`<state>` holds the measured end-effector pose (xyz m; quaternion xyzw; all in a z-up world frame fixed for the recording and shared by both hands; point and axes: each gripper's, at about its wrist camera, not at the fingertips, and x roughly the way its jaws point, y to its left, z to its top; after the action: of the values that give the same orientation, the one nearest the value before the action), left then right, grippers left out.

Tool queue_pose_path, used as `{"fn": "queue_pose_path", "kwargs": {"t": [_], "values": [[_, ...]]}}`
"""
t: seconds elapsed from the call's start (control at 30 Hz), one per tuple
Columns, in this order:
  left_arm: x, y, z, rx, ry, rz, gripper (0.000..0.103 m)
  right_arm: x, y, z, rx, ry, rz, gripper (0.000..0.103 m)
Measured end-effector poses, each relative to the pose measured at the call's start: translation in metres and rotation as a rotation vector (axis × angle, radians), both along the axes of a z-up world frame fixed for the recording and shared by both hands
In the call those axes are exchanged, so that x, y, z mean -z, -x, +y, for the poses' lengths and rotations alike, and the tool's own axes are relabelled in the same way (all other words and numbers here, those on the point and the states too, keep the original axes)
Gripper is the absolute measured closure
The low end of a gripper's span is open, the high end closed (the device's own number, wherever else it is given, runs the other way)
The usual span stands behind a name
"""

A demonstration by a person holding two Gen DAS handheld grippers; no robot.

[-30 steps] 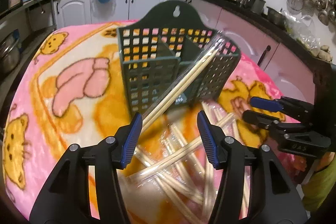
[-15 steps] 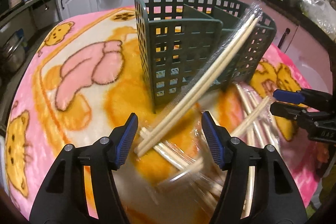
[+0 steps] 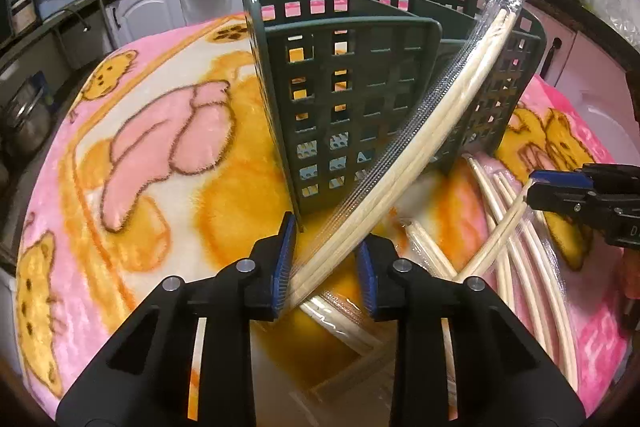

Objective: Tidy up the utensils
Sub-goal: 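Grasp a plastic-wrapped chopstick bundle with the left tool while the right tool reaches the pile, then raise the bundle upright with the left tool while the right tool lifts a single chopstick upright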

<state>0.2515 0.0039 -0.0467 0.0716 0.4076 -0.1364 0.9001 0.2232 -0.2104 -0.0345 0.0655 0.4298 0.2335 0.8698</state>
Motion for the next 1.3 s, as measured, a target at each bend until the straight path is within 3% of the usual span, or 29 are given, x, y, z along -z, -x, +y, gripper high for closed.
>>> {"fn": "queue_pose_path", "kwargs": {"t": [0.07,0.17,0.23,0.73,1.3], "values": [[-0.001,0.001,0.000,-0.007,-0.014,-0.011,0.090,-0.003,0.001,0.001,0.001,0.005,-0.015,0.094],[-0.005,0.005,0.003,-0.001,0.003,-0.014,0.092,-0.008,0.005,0.001,0.003,0.011,-0.043,0.095],[-0.010,0.009,0.002,0.000,0.001,-0.030,0.100,-0.014,0.008,0.003,-0.001,0.018,-0.065,0.100],[-0.071,0.033,0.012,0.014,0.137,-0.119,0.100,-0.094,0.036,0.022,-0.073,-0.003,-0.282,0.101],[-0.133,0.009,0.006,0.015,0.220,-0.235,0.100,-0.175,0.039,0.041,-0.132,0.036,-0.455,0.101]]}}
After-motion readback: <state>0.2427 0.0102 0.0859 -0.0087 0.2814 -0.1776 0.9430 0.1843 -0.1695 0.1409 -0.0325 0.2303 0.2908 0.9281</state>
